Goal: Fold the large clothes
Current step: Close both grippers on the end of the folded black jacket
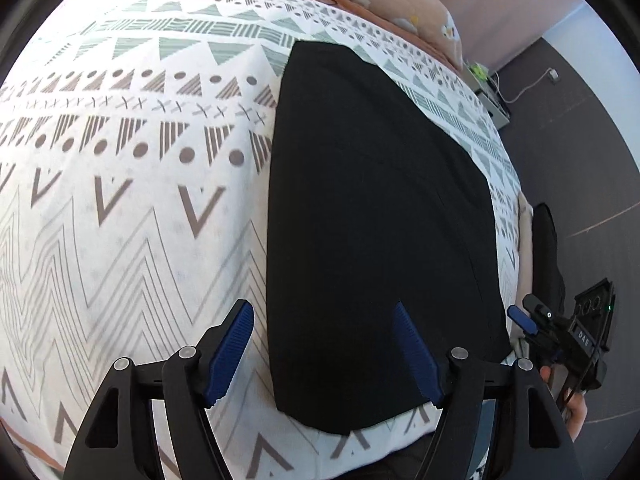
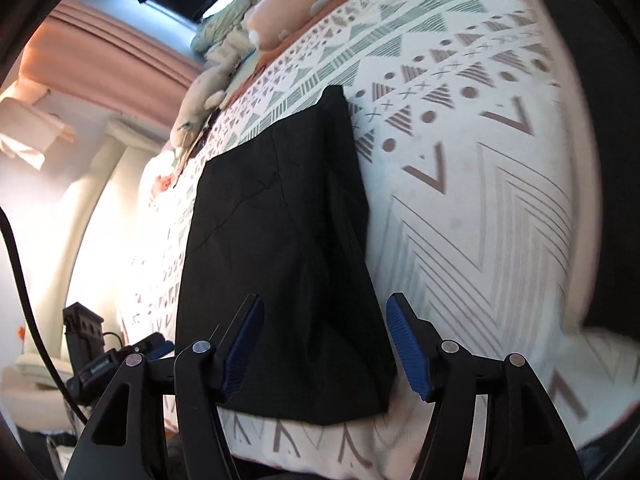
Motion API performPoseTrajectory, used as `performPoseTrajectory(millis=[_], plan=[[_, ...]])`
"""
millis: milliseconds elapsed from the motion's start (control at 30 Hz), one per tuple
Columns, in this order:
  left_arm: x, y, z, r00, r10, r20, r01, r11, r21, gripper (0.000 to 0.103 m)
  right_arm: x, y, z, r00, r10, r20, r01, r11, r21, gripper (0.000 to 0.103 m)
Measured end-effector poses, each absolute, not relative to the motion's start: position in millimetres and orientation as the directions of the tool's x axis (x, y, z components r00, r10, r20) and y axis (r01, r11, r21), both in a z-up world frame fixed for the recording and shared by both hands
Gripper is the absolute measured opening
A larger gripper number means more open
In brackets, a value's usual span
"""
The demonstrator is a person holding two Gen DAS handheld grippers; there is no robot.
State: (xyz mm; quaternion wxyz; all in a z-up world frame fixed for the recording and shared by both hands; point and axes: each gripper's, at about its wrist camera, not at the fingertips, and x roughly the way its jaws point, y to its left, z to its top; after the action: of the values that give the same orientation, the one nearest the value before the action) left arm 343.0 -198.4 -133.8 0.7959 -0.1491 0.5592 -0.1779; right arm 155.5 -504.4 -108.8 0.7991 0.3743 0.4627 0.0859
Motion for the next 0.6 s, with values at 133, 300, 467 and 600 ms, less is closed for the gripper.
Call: performPoseTrajectory(millis=[133, 300, 467, 600], plan=[[357, -202, -134, 0.325, -0.445, -0.834, 0.126, 0.895, -0.429, 0.073, 182, -505, -112, 0.531, 0.479, -0.699, 0.213, 0.723, 0.657, 0.065], [379, -201, -141, 0.324, -0.446, -0.834, 0.117, 0.894, -0.433, 0.073, 220, -508, -121, 0.485, 0.501, -0.716, 0.208, 0.730, 0.651, 0.065], [403, -204, -148, 0.328, -0.436, -0.838, 0.117, 0.899, -0.422, 0.072, 252, -513, -140, 0.445, 0.549, -0.707, 0.209, 0.704, 0.678, 0.065], [425, -207, -154, 0.326, -0.439, -0.838, 0.119, 0.898, -0.424, 0.069, 274, -512, -154, 0.420, 0.583, -0.695, 0.189, 0.693, 0.696, 0.065]])
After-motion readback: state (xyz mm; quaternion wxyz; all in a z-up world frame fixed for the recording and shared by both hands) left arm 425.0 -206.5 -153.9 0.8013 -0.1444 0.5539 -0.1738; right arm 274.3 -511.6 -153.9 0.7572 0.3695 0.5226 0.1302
